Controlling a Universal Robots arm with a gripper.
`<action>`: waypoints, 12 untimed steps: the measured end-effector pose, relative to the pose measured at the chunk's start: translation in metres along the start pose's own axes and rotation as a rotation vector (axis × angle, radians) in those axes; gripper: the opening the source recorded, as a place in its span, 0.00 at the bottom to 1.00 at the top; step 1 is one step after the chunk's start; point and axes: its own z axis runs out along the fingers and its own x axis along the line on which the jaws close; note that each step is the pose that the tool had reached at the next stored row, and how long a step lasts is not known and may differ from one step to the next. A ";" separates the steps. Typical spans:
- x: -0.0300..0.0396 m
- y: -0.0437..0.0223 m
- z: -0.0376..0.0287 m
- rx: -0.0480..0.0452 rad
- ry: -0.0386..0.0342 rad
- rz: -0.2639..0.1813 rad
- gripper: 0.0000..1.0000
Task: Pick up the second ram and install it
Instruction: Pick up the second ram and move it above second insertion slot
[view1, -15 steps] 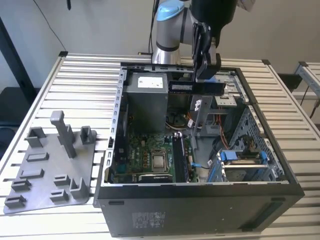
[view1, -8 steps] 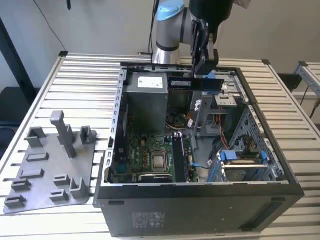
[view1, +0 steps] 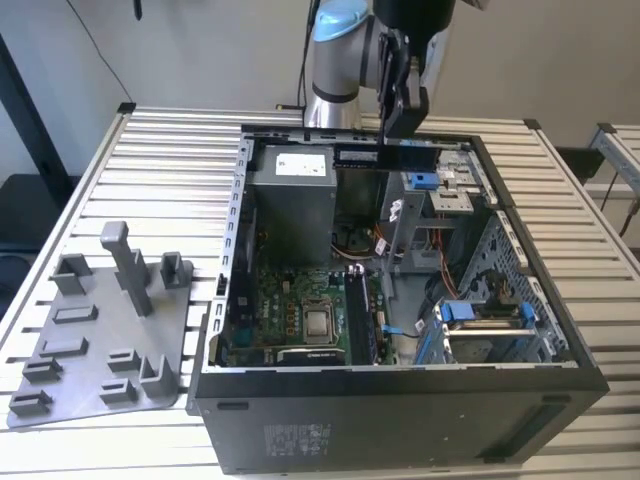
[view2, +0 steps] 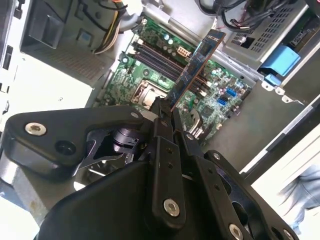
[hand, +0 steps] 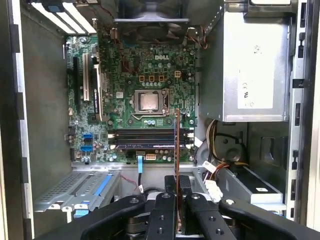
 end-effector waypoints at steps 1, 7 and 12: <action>-0.0020 0.0003 0.0000 0.0002 0.0000 0.000 0.14; -0.0080 0.0023 0.0001 0.0004 0.0002 0.004 0.14; -0.0081 0.0023 0.0001 0.0004 0.0003 0.004 0.14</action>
